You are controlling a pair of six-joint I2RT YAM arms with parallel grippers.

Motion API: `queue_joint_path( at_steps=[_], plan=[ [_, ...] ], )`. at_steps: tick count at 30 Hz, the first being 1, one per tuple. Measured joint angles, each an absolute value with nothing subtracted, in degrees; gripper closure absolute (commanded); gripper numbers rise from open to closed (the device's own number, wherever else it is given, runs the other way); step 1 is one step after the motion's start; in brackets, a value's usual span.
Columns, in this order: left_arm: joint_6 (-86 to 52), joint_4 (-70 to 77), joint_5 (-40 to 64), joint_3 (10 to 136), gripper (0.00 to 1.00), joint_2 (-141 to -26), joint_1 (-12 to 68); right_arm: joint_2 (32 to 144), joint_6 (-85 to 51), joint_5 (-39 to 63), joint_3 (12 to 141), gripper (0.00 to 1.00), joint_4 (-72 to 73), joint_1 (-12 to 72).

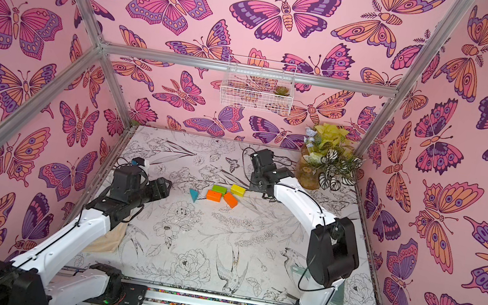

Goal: Assemble a piece of candy with building blocks
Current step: Place the building block at the center of the board.

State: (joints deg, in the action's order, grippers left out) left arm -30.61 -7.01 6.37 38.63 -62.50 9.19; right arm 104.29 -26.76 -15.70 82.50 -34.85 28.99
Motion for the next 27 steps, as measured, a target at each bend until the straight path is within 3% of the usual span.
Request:
queue_joint_path(
  at_steps=[6,16,27],
  plan=[
    [-30.3,-5.6,7.4,44.7,0.25,-70.0,12.6,111.7,-26.6,-14.9,80.3,0.82,-33.8,27.6],
    [-30.6,-4.5,9.3,50.6,0.26,-82.1,15.0,115.1,-27.0,-13.6,80.2,0.8,-29.3,24.9],
    [-30.5,-4.3,10.8,53.4,0.26,-85.4,15.8,116.5,-27.1,-12.4,79.4,0.62,-28.0,24.5]
  ],
)
